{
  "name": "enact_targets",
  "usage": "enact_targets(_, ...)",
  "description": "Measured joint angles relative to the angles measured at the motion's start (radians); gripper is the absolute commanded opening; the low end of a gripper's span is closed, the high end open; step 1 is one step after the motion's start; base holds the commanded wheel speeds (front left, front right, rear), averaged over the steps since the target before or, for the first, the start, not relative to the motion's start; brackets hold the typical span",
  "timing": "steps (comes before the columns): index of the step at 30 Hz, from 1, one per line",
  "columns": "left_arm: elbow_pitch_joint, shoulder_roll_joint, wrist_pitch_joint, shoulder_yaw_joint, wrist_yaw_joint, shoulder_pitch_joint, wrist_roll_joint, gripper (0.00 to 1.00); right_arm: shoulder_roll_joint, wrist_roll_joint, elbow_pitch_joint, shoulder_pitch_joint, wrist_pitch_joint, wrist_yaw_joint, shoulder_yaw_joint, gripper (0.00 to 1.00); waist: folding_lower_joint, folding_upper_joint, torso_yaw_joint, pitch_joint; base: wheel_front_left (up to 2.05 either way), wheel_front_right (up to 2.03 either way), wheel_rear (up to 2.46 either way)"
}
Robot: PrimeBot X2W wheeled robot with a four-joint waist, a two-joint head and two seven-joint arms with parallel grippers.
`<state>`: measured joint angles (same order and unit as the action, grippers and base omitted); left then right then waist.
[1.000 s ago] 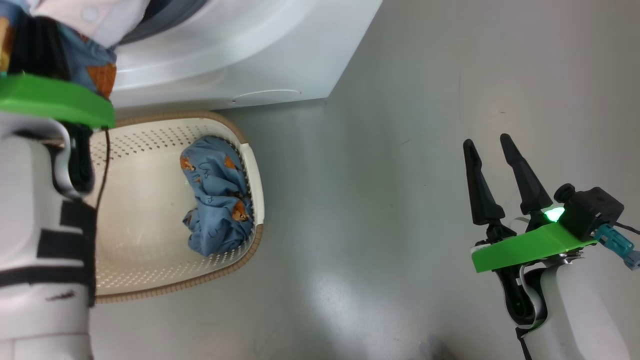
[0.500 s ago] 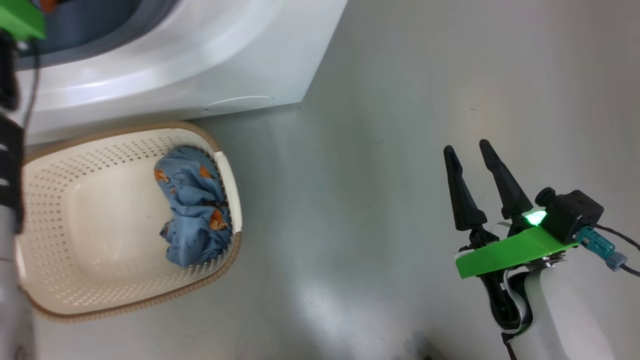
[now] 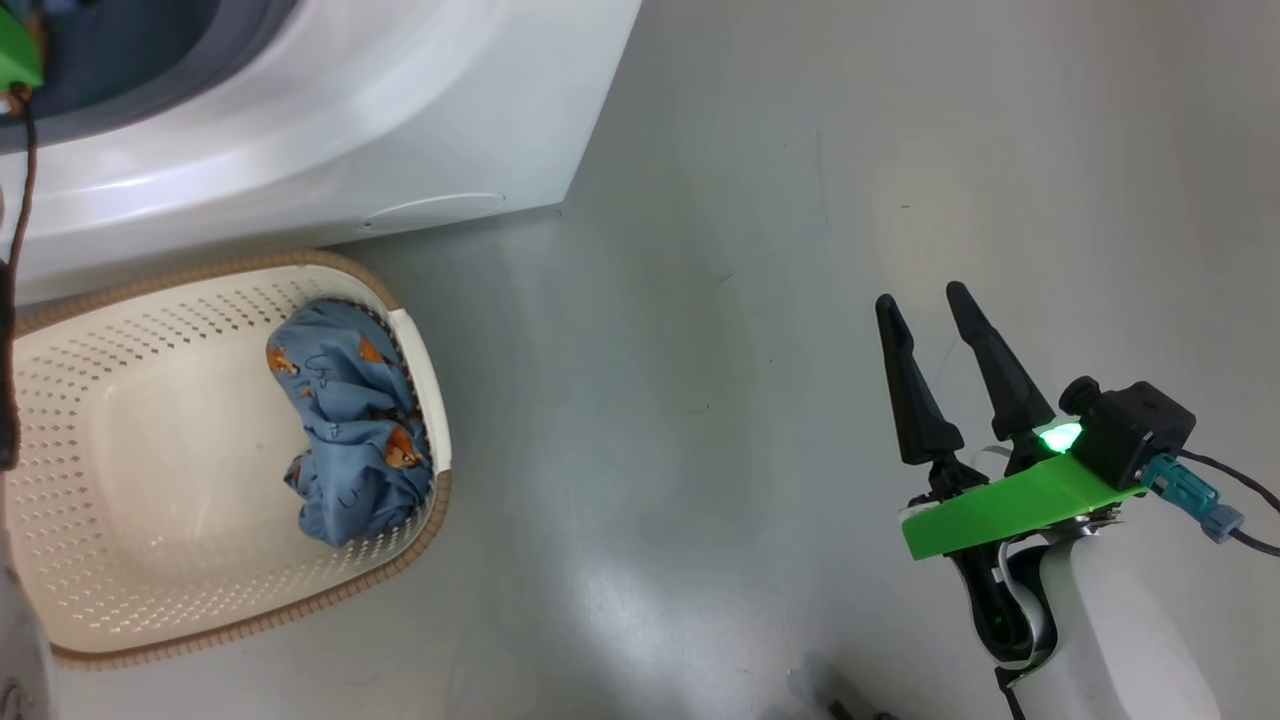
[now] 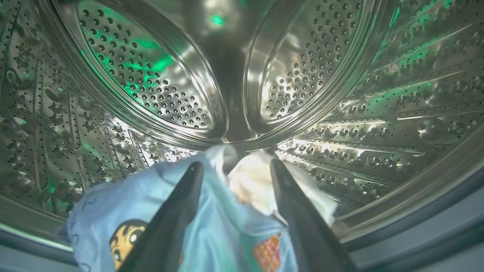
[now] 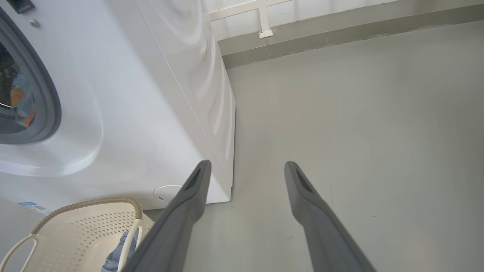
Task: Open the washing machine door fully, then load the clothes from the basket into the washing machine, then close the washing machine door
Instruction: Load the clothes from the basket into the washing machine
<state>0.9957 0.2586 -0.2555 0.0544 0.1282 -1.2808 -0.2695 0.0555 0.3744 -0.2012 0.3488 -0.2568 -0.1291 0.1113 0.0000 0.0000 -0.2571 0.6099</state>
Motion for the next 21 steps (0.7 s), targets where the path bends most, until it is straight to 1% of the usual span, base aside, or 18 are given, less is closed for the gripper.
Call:
enact_targets(9,0.012,-0.003,0.0,0.002,0.0,-0.008,0.0,1.0,0.0,0.005,0.0,0.0,0.0,0.0,-0.002,1.0,0.0,0.0,0.013,-0.005,0.0,0.0,0.0)
enact_targets(15,-0.011,-0.019,0.0,-0.002,0.0,-0.003,-0.021,1.0,0.0,0.005,0.0,0.0,0.0,0.0,-0.004,1.0,0.0,0.0,0.026,-0.01,0.0,0.0,0.0)
enact_targets(21,-0.055,-0.036,0.0,-0.009,0.0,0.067,-0.043,1.0,-0.001,0.005,0.0,0.0,0.0,0.0,-0.015,1.0,0.0,0.0,0.04,-0.019,0.0,0.0,0.0)
